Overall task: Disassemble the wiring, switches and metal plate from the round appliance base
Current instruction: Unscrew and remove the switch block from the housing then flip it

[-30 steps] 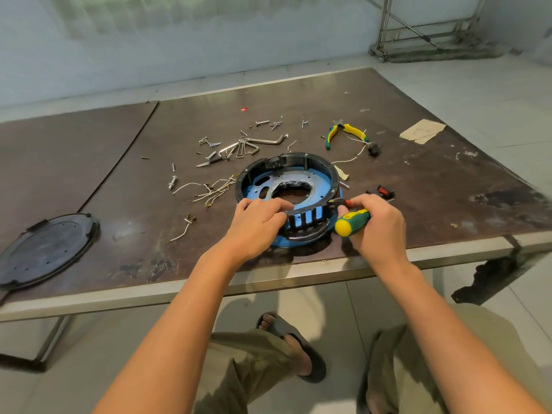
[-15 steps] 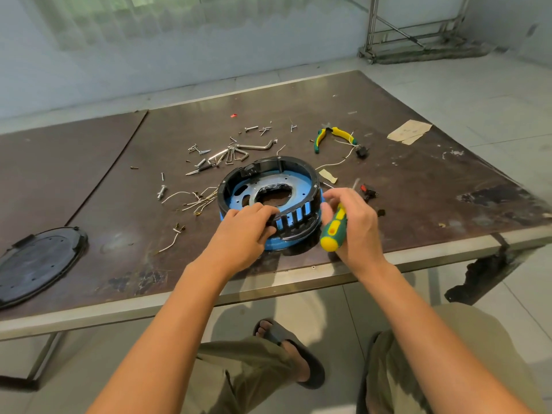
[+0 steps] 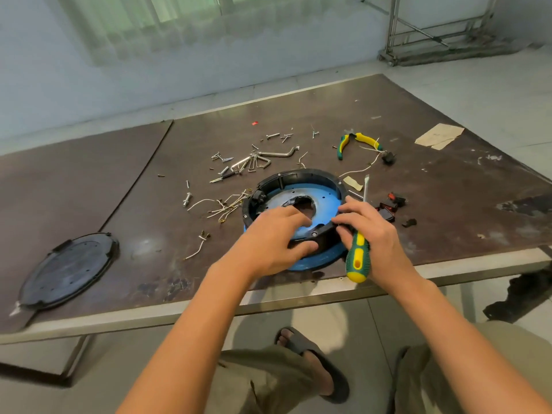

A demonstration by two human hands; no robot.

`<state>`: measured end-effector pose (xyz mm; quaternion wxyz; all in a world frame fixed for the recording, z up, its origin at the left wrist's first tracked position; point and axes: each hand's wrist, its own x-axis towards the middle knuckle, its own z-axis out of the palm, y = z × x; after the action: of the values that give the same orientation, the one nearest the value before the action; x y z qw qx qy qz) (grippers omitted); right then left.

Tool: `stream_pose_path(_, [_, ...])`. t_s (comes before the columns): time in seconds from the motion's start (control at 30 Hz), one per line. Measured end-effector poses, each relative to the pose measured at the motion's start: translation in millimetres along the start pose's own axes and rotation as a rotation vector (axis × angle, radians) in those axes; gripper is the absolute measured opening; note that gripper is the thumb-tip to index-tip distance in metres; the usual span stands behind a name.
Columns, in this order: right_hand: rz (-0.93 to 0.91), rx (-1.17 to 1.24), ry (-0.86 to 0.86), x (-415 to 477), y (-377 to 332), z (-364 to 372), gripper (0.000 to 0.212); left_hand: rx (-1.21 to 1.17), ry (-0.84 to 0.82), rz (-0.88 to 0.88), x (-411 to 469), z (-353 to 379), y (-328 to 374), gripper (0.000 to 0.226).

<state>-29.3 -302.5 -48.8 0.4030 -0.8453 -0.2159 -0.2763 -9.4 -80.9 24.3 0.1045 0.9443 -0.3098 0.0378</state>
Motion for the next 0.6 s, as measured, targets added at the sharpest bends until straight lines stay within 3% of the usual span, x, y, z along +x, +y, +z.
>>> stream_pose_path(0.13, [0.042,0.047,-0.040,4,2,0,0.023,0.059,-0.112,-0.058,-18,-11,-34,0.034])
stream_pose_path(0.23, [0.031,0.052,-0.036,4,-3,4,0.025,0.114,-0.083,-0.086,-18,-11,-29,0.027])
stream_pose_path(0.37, [-0.080,0.044,-0.017,3,-13,13,0.030,0.245,-0.022,-0.204,-5,-2,2,0.036])
stream_pose_path(0.5, [-0.126,0.044,-0.041,-1,-14,16,0.029,0.097,0.097,-0.304,8,20,41,0.021])
stream_pose_path(0.6, [-0.103,0.114,-0.055,1,-9,9,0.023,-0.142,0.029,-0.224,7,15,38,0.037])
